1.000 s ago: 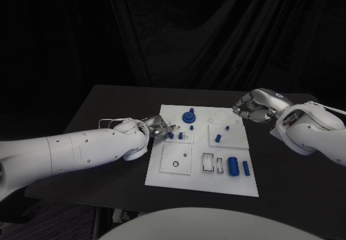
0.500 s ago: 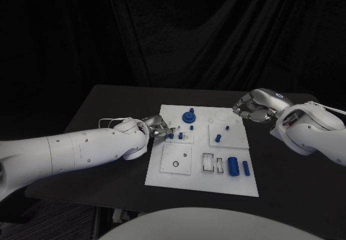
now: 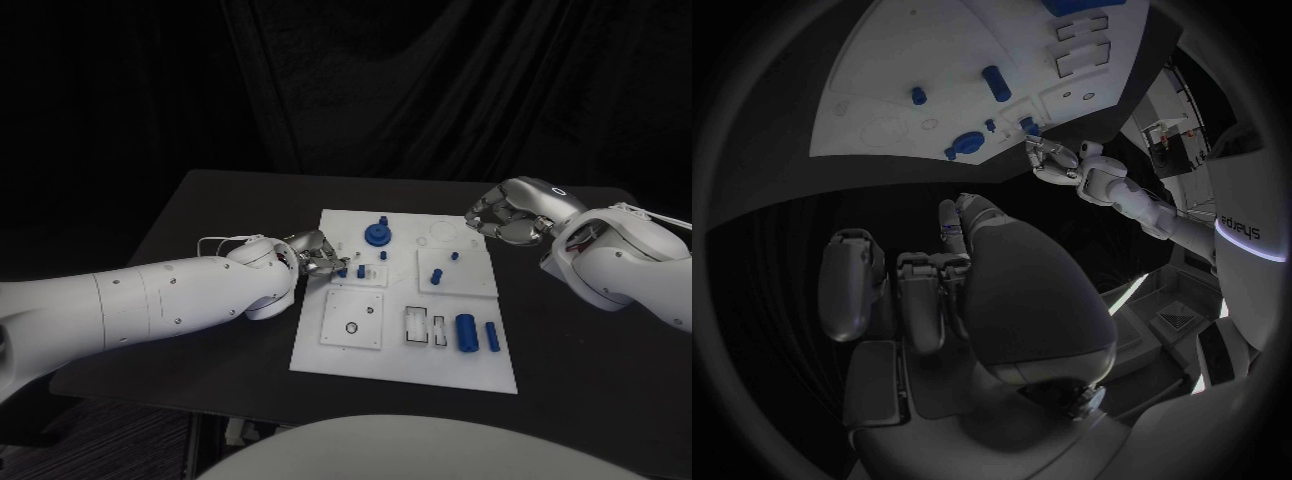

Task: Assemble the parts on the task board

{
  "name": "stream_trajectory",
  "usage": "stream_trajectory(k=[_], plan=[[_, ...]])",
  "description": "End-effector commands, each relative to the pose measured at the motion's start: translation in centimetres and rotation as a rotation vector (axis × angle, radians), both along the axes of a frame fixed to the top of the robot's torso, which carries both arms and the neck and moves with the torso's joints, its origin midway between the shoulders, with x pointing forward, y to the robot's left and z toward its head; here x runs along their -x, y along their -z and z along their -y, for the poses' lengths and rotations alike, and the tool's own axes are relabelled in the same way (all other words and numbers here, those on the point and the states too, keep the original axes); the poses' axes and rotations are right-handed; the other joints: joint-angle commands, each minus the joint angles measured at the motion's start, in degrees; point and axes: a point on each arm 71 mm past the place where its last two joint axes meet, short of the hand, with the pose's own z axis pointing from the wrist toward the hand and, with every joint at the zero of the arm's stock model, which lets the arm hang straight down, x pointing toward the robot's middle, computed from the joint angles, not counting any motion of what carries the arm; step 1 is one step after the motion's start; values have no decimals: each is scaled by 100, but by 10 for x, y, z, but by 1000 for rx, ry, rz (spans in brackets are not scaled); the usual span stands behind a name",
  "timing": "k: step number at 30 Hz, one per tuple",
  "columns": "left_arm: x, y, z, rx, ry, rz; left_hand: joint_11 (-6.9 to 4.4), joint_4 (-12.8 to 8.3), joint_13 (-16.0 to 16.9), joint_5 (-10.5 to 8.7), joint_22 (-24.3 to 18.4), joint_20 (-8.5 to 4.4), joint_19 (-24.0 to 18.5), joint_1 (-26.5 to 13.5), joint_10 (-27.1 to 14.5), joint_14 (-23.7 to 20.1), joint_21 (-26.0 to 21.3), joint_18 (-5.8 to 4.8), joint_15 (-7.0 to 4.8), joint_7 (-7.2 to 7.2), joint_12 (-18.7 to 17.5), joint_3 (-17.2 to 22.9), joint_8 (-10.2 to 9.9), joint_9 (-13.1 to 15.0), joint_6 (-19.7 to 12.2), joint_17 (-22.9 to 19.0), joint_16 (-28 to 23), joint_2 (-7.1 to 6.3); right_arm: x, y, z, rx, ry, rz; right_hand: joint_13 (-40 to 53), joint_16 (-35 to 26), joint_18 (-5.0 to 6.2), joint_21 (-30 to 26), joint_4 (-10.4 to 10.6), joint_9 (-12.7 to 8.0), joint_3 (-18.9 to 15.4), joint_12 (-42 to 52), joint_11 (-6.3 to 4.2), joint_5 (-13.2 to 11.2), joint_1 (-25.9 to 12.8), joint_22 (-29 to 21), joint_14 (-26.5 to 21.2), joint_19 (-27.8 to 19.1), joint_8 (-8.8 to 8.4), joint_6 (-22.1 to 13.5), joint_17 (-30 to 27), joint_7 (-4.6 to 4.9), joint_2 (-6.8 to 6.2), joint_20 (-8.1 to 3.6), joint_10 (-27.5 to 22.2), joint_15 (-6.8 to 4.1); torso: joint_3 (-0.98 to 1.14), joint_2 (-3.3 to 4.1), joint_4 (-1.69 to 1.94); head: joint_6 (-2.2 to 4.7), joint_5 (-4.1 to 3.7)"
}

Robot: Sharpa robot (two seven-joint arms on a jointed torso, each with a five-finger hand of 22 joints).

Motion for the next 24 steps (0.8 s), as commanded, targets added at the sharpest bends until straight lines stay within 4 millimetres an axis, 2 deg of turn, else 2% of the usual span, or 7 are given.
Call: stream_trajectory(k=[1, 12, 24], plan=[[10, 15, 2, -24, 25, -79, -43, -3, 1507, 163, 1335, -58, 285, 141, 585, 606, -31, 53, -41, -17, -24, 139, -17, -12, -20, 1505, 15, -74, 0, 1, 1, 5, 15, -7, 1510, 17, -33, 9, 5, 9, 30, 15, 7, 34, 42, 1079, 605, 14, -3, 32, 1510, -23, -1, 6, 596, -27, 0, 0, 1, -1, 0], [11, 12, 3, -1, 22, -51, -52, -2, 1507, 263, 1338, -65, 291, 260, 585, 606, -21, 51, -50, -25, -24, 352, 0, -7, -9, 1505, 15, -164, 0, 2, 1, 5, 15, -8, 1510, 17, -33, 9, 5, 9, 30, 15, 7, 34, 42, 1079, 605, 14, -3, 32, 1510, -23, -1, 6, 596, -27, 0, -2, 1, -1, 7], [14, 6, -1, 40, -6, 9, -58, -4, 1507, 277, 1341, -74, 298, 346, 585, 606, -13, 48, -58, -27, -24, 534, 11, 2, -15, 1505, 15, -212, 0, 2, 1, 5, 17, -7, 1510, 17, -30, -3, 0, 11, 34, 15, 7, 41, 47, 1075, 605, 6, -1, 34, 1510, -23, -4, 5, 596, -27, 1, 2, 0, -1, 8]])
